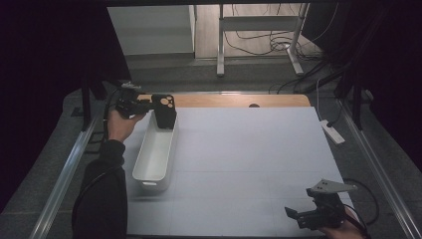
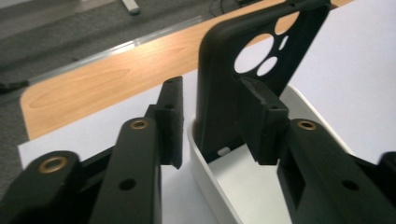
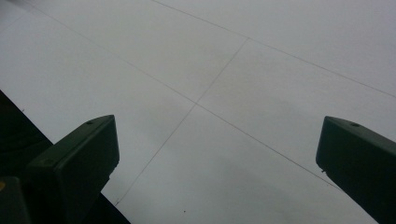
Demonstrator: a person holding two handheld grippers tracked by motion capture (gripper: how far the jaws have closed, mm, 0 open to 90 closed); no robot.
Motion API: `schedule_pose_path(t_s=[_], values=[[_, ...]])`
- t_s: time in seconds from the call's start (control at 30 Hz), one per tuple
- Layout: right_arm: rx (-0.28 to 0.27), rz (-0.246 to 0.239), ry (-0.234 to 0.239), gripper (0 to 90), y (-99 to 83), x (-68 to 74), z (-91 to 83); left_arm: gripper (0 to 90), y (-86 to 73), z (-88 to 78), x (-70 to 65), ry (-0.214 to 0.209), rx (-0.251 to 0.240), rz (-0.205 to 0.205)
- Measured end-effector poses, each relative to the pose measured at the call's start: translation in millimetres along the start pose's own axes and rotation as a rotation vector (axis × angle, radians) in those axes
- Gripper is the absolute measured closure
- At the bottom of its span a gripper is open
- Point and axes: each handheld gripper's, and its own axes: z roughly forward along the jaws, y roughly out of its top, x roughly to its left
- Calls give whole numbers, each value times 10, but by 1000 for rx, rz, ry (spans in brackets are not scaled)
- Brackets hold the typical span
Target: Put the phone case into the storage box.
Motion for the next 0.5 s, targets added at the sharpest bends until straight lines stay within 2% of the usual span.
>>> schedule_pose_path(t_s=[0.2,0.4,0.43,0.5], values=[[1,0,-1,0,1,1,1,539,-25,-44,-6,-39,7,-25],[1,2,-1,0,1,1,4,404,-33,-72,-42,-53,10,-22],[1,2,-1,0,1,1,4,404,-35,-77,-60,-51,11,-25],[2,1,-3,0,1,1,2,341,-41,-88,-65,-74,7,-26]])
